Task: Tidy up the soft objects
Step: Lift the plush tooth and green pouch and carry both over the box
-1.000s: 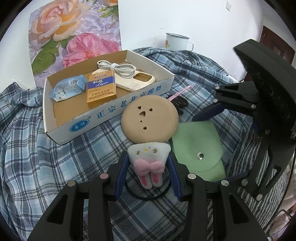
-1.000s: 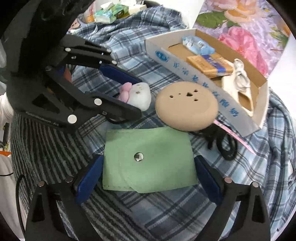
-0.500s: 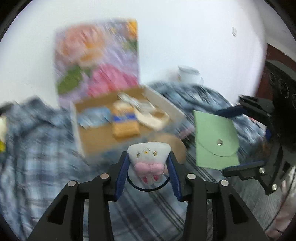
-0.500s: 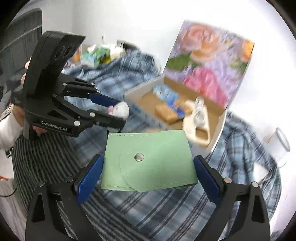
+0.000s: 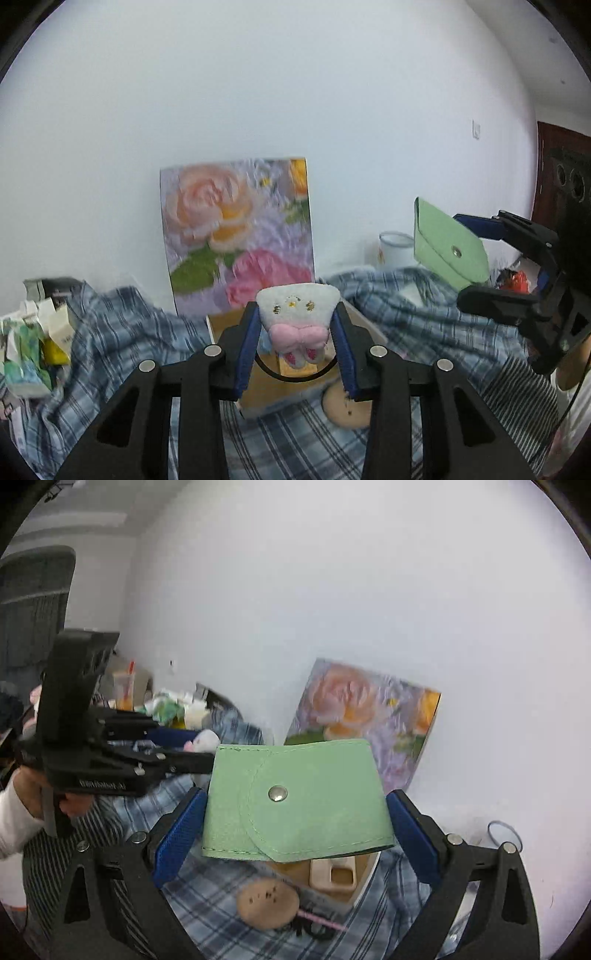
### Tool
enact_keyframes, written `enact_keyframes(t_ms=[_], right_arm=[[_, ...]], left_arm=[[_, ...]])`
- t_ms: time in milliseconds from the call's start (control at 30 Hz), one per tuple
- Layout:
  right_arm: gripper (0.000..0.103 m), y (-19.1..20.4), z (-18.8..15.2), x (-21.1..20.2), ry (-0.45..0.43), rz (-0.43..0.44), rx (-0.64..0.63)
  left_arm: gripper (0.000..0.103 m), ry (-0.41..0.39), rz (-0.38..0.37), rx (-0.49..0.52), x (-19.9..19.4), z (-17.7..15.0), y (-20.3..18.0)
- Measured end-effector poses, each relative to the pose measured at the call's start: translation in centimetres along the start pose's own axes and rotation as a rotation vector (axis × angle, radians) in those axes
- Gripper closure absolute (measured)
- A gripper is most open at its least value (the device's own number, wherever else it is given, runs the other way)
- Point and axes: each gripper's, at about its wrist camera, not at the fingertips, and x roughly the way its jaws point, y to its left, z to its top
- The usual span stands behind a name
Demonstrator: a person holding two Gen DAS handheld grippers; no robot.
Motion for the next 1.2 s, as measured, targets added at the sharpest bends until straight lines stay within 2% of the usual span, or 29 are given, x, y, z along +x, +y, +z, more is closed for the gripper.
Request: enact_keyframes(t_ms=[167,367,633,833,933,1200], right_arm=[[0.007,-0.1,3.8,-1.5,-0.094,-0.039,0.013],[0.007,-0.1,7.4,-1.9,-0.157,-0.054,-0.005],[0.007,-0.8,10.3,-0.4,-0.181,-0.045,0.015],[0.007,-1.3,11.5,0.7,-0.186,-0.072,0.029],[0.007,-1.7,11.1,1.4,-0.192,-0.068,0.057],[0.007,-2.6,8.6,4.1,-0.158,-0.055,0.092]], left_arm=[[0.063,-0.056,0.023,0.003,-1.2,2.5,0.1],[0.063,-0.172,0.115,0.029,-3.0,5.6,-0.1],[0.063,-0.228,0.103,0.015,-2.3,9.2,0.2],[0.063,-0.235,0.095,-0.001,-0.7,11.1,1.1],[0.063,-0.224,0.094,-0.013,0.3,11.5,1.8],[0.062,-0.174,0.126,-0.016,4.2,9.7,3.4]])
